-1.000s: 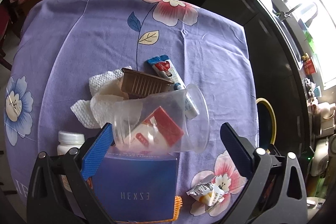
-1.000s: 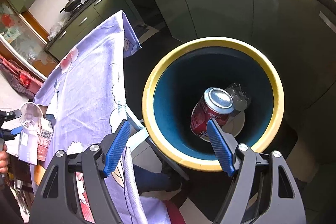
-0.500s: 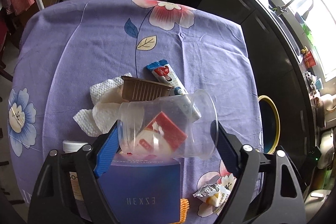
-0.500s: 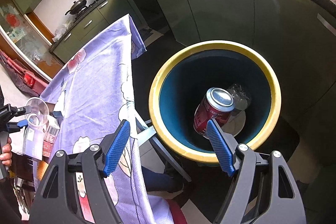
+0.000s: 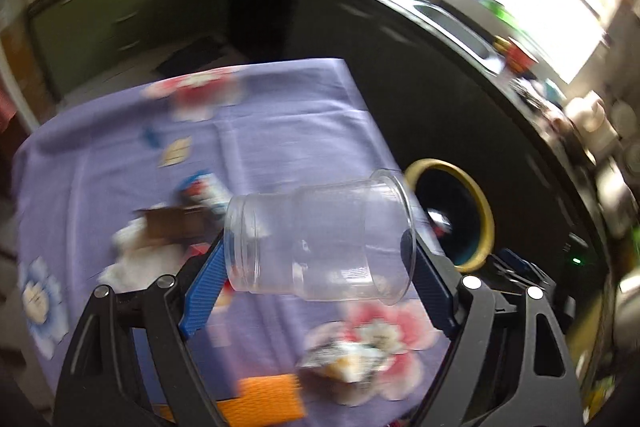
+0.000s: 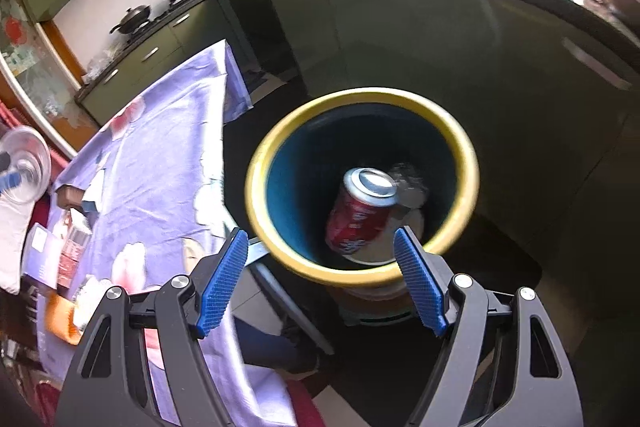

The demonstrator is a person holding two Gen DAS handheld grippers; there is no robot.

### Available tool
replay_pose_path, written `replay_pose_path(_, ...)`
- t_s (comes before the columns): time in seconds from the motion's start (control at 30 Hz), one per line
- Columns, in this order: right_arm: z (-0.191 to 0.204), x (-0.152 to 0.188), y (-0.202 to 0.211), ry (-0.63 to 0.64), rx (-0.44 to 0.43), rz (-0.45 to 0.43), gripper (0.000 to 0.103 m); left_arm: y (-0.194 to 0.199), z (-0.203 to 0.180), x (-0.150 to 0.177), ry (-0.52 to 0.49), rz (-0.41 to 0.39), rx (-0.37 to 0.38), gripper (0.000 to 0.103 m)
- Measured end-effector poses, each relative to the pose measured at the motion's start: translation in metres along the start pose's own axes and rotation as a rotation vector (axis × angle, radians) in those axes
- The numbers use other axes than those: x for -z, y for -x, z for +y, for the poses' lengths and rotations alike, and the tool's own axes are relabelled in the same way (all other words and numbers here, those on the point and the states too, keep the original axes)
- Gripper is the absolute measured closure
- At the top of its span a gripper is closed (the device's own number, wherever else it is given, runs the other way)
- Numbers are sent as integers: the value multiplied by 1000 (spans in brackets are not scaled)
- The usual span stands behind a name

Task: Collect trash
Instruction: 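Carry the plastic cup over the bin and open the left gripper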

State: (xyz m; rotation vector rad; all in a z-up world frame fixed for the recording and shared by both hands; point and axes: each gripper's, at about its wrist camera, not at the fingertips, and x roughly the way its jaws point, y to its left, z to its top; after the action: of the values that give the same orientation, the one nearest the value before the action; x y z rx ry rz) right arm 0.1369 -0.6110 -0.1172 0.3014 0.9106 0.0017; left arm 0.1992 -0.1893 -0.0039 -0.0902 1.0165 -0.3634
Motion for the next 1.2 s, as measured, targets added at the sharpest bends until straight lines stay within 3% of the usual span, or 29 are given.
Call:
replay_pose_path(0.27, -36, 13, 23, -32, 67, -61, 28, -69, -116, -15, -199, 51, 110, 23)
replay_pose_path(0.43, -56, 23, 27, -57, 74, -58, 28, -127, -171, -26, -253, 90, 169, 23)
replay_pose_path(0.63, -75, 33, 25, -94, 79, -45, 28, -188, -199, -35, -243, 123, 159, 22)
replay_pose_path(0.73, -81, 37, 27, -107, 81, -42, 28, -198, -196, -36, -204, 152, 167, 18)
replay_pose_path(0.93, -81, 39, 29, -109, 80, -41, 28, -162, -184, -37, -193, 118, 216, 13)
replay_pose_path(1.07, -63, 38, 28, -75, 63, -36, 27, -108, -163, -35, -192, 49, 277, 11)
replay_pose_path(1.2, -43, 33, 26, -33, 56, -27, 27, -51, -130, -30, -189, -49, 275, 9)
